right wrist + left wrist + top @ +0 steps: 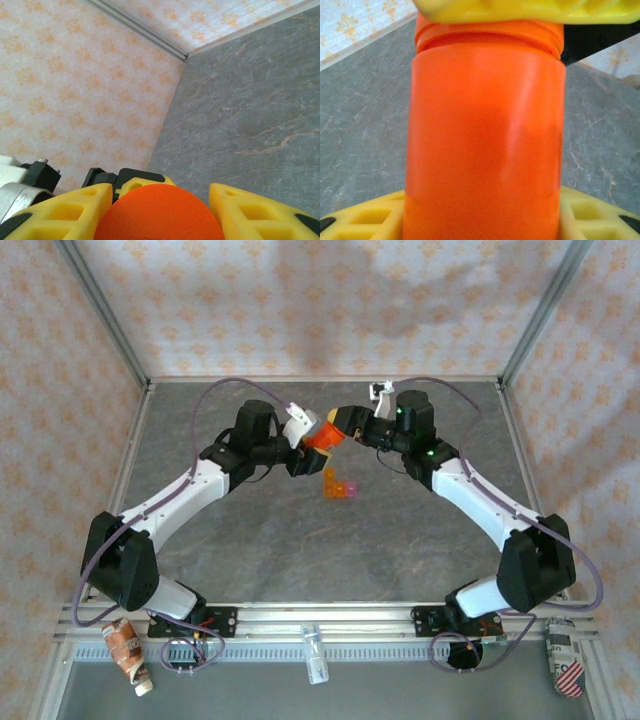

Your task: Sort the pills into containers

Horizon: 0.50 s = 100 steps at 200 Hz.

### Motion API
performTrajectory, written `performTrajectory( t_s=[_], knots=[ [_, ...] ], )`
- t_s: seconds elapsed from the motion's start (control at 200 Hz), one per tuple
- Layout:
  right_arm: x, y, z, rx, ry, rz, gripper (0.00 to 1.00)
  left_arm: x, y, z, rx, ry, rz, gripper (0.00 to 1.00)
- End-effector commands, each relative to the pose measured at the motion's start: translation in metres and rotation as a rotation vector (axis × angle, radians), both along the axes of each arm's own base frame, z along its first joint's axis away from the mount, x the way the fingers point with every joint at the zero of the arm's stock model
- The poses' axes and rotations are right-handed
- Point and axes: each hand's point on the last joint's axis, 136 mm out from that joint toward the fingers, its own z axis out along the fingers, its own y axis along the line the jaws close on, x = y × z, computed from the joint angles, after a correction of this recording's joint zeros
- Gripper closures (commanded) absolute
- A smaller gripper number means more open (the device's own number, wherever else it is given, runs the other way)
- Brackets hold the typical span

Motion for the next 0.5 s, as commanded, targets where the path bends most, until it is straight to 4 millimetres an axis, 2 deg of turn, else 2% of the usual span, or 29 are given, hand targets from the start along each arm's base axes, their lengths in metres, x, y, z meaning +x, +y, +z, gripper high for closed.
performTrajectory(
  t_s=[0.0,0.05,0.125,0.23,0.305,0.37,0.495],
  knots=[
    [0.007,0.000,0.033,0.033,-0.084,-0.005,0.33,-0.007,-0.010,0.023,-0.063,-0.027,-0.053,1.00],
    [0.010,-0.006,0.038,0.035,-0.064,-0.054,0.20,-0.002,-0.006,0.019,-0.036,-0.045,-0.020,1.00],
    [0.013,-0.017,0.045,0.027,-0.028,-0.135,0.13,0.006,0.001,0.012,0.012,-0.079,0.023,1.00],
    [0.017,-0.042,0.042,-0.007,0.064,-0.300,0.12,0.014,0.009,0.003,0.080,-0.121,0.069,1.00],
    [0.020,-0.063,0.025,-0.056,0.175,-0.427,0.11,0.018,0.012,-0.004,0.122,-0.149,0.088,1.00],
    [0.018,-0.070,0.014,-0.075,0.247,-0.474,0.12,0.019,0.012,-0.009,0.160,-0.172,0.093,1.00],
    [0.019,-0.062,0.002,-0.062,0.305,-0.475,0.12,0.020,0.010,-0.019,0.217,-0.210,0.097,1.00]
  ],
)
